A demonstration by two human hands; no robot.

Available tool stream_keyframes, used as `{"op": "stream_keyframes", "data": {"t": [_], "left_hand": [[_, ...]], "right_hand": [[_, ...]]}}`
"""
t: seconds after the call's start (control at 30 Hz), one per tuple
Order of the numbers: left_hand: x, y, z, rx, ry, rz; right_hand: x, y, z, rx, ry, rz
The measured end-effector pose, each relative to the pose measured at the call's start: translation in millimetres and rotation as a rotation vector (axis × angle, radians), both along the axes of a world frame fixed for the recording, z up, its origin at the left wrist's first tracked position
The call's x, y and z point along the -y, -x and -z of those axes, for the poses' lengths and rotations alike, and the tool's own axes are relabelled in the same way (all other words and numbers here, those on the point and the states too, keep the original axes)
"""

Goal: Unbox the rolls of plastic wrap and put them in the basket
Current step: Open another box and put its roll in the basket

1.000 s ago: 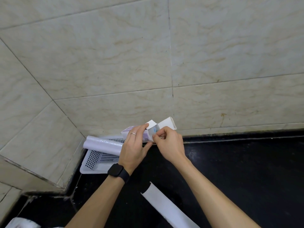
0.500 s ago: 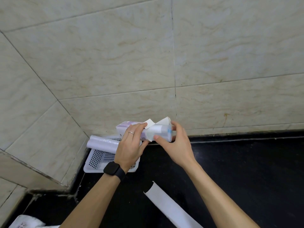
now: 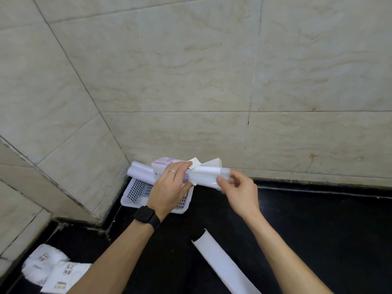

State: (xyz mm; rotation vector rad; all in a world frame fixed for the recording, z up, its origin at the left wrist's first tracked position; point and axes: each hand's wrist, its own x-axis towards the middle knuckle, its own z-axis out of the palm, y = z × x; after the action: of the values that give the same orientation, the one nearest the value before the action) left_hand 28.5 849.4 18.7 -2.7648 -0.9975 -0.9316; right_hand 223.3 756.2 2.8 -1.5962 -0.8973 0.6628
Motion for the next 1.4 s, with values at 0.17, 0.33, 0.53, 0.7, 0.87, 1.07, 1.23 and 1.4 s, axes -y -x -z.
{"op": "stream_keyframes", "data": {"t": [0.17,0.33,0.53,0.7,0.87,1.07,1.23,1.4], "left_hand": [[5.7,55.6,43.4,0.063,0.258,-0.183],[35.9,95.7,102.9,-0.097,0.479,-0.273],[79.3,106.0,163.4,-0.409,0.739,-0.204],[99.5,108.5,190.3,-0.586,0.876,-0.163],[81.9,110.9,160.2,0.102,1.434,-0.255],[53.6,125.2,131.0,0.687,1.742,-0.231],[26.0,139.2,128.7,0.758,1.642,-0.259],[-11.0,152.0,124.6,0.757,1.58,-0.206]], "right_hand": [[19.5,-7.9,22.7,-0.191,0.029,-0.061],[44.3,-6.0,59.6,-0.377,0.089,-0.09],[62.7,17.5,105.1,-0.439,0.211,-0.147],[73.8,38.3,129.7,-0.366,0.369,-0.192],[72.1,52.4,141.2,-0.442,0.413,-0.216],[48.4,80.9,132.9,-0.537,0.45,-0.319],[15.4,93.7,124.7,-0.309,0.588,-0.383],[-29.5,104.5,103.9,0.478,0.509,-0.614]]}}
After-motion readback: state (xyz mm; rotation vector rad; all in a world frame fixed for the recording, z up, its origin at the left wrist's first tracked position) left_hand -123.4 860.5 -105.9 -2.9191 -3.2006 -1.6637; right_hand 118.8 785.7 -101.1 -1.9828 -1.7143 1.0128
